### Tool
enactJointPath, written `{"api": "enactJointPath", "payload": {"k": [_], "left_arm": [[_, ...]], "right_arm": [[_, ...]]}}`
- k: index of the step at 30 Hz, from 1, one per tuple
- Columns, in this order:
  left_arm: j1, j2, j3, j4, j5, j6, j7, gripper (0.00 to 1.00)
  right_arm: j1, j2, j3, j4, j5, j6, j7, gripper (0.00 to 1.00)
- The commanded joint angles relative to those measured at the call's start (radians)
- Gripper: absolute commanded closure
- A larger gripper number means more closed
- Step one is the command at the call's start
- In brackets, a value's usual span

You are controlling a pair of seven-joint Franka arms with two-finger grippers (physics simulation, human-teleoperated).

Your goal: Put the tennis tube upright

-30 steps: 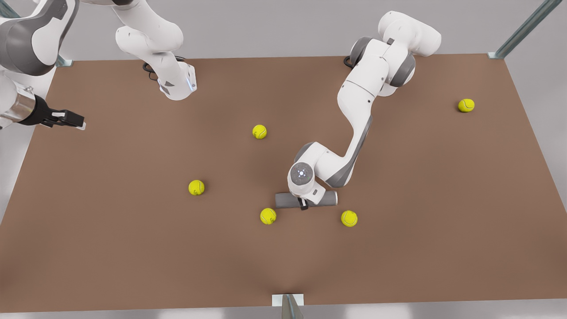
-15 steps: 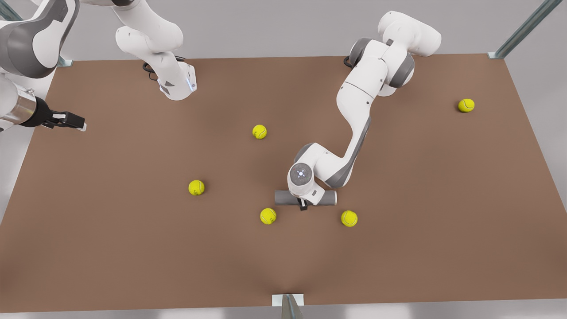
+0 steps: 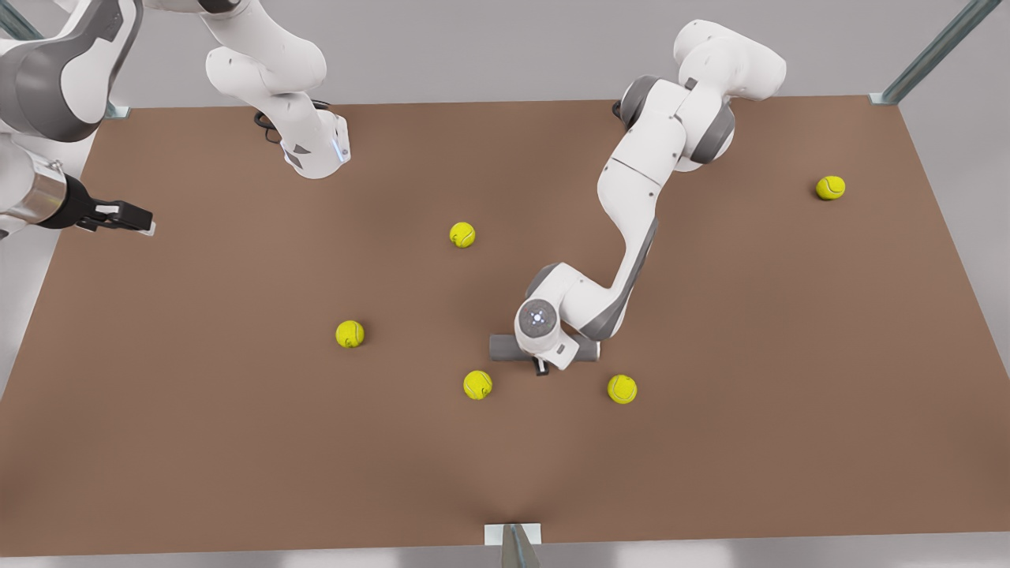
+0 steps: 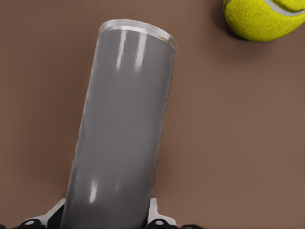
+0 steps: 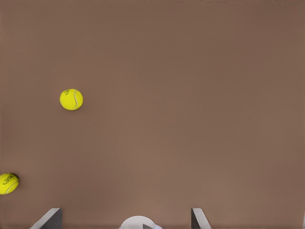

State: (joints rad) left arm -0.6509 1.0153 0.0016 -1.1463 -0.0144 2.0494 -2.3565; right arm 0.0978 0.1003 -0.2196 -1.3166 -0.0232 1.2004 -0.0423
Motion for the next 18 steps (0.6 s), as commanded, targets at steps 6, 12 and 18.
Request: {"api": "enactJointPath", "payload": {"k": [6,12,18], "left_arm": [[-0.001,-0.001,0.000,0.000,0.001,0.009,0.059,0.37],[-0.001,-0.129,0.001,0.007,0.008,-0.345,0.213,0.43],[-0.039,-0.274,0.017,0.005,0.789,-1.178,0.664,0.43]], "right_arm": [[-0.003,-0.001,-0.001,0.000,0.002,0.001,-0.004,0.00],[-0.001,0.004,-0.001,0.000,0.002,0.001,-0.004,0.00],[-0.001,0.006,-0.001,0.000,0.002,0.002,-0.004,0.00]]}}
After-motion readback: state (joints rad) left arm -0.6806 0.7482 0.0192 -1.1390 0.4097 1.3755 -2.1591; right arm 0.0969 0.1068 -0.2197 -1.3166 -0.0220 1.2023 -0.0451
